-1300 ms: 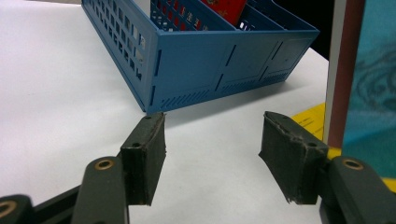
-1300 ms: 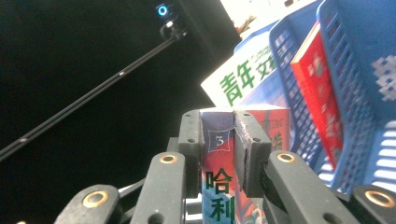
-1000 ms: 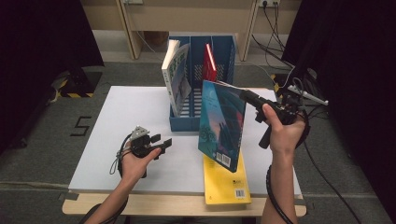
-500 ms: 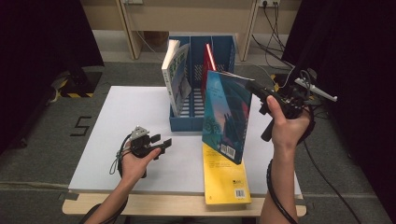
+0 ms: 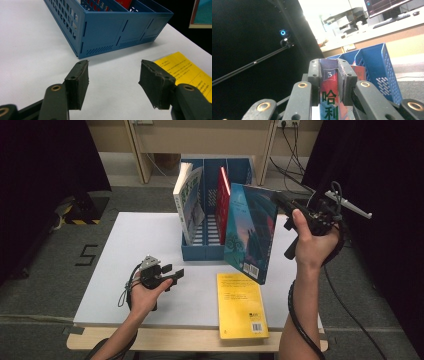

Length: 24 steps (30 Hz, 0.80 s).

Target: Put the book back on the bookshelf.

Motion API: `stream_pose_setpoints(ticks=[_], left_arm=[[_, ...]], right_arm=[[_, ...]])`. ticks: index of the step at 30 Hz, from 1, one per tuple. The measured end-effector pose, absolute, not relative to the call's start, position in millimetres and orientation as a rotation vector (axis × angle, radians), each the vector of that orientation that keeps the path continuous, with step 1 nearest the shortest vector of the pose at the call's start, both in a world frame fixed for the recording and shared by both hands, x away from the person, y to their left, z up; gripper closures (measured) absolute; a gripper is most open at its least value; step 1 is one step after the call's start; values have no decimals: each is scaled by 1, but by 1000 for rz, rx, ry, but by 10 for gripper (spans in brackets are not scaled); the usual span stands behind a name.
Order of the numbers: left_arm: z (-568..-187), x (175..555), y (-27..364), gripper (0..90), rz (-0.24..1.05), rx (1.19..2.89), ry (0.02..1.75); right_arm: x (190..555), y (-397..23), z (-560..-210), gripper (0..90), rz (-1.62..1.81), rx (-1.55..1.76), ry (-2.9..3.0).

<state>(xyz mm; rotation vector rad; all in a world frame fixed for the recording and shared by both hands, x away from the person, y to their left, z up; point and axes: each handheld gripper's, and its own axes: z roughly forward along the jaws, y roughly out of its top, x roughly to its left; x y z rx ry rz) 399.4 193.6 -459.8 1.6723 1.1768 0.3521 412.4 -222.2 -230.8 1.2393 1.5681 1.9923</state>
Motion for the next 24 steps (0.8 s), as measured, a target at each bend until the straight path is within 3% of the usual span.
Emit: stream_pose_setpoints(ticks=[24], left_arm=[[-461,400,192,395,344,1678,1178]], right_arm=[[461,-219,-211,755,1926,1274,1485]])
